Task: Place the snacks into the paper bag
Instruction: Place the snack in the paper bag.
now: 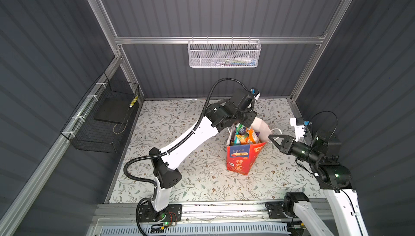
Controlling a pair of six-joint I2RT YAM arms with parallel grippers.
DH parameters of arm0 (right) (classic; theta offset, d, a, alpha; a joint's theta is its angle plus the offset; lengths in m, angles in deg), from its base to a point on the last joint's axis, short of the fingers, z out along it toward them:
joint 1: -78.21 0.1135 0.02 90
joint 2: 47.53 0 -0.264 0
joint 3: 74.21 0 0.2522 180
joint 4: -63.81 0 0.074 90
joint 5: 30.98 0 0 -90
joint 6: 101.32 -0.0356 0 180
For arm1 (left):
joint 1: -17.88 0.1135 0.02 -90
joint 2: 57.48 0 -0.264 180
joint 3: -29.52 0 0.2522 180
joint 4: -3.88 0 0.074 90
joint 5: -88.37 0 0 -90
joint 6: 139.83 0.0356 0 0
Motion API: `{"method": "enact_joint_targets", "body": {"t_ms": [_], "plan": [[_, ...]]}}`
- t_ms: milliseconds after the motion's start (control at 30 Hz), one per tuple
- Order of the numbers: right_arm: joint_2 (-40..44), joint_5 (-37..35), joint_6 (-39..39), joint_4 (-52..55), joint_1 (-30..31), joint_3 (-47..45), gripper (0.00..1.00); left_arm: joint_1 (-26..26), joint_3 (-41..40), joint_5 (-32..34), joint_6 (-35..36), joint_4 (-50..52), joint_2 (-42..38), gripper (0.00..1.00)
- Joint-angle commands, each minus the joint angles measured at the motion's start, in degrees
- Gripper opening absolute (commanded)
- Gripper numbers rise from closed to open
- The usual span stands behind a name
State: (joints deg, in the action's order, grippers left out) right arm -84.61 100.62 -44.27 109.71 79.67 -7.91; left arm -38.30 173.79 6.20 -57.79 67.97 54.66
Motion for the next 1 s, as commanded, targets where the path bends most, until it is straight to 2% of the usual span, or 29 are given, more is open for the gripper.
{"method": "enact_joint_targets", "body": {"t_ms": [0, 100, 267, 400, 500, 633, 733, 767, 800, 833, 900, 967], "plan": [[0.7, 0.6, 1.0, 0.3, 0.1, 1.3, 0.04, -0.5, 3.1, -3.3, -1.0, 3.6, 1.7, 0.0], [0.7, 0.4, 1.3, 0.4, 0.1, 1.2, 0.04, -0.6, 4.5, -11.4, -1.3, 5.3, 3.0, 0.0], [0.6, 0.1, 1.6, 0.6, 0.1, 1.2, 0.04, -1.8, 1.1, -16.2, -2.0, 4.1, -0.1, 0.0], [0.7, 0.1, 1.4, 0.5, 0.1, 1.2, 0.04, -2.4, -1.2, -15.3, -2.1, 4.2, -2.0, 0.0], [0.7, 0.0, 1.1, 0.3, 0.2, 1.0, 0.04, -2.9, -1.0, -16.9, -2.0, 5.0, -2.3, 0.0], [0.7, -0.1, 1.0, 0.3, 0.1, 0.8, 0.04, -5.8, -0.1, -16.9, -1.1, 4.7, -3.1, 0.0], [0.7, 0.0, 0.9, 0.1, 0.2, 0.8, 0.04, -6.4, 0.5, -13.1, -0.7, 5.3, -2.6, 0.0], [0.8, 0.1, 0.8, 0.0, 0.1, 0.8, 0.04, -6.4, 0.3, -11.4, -0.4, 5.4, -2.0, 0.04], [0.8, 0.1, 0.7, 0.0, 0.1, 0.8, 0.04, -6.4, 0.2, -10.3, 0.0, 5.9, -1.3, 0.24], [0.9, 0.1, 0.6, 0.0, 0.1, 0.9, 0.04, -6.4, 0.5, -9.4, 0.0, 6.4, -0.3, 0.33], [1.0, 0.1, 0.7, 0.2, 0.1, 1.0, 0.04, -6.4, 1.6, -7.6, 0.2, 7.4, 1.5, 0.43], [1.0, 0.1, 0.8, 0.4, 0.1, 1.1, 0.04, -6.4, 2.4, -5.0, 0.0, 7.4, 2.3, 0.47]]}}
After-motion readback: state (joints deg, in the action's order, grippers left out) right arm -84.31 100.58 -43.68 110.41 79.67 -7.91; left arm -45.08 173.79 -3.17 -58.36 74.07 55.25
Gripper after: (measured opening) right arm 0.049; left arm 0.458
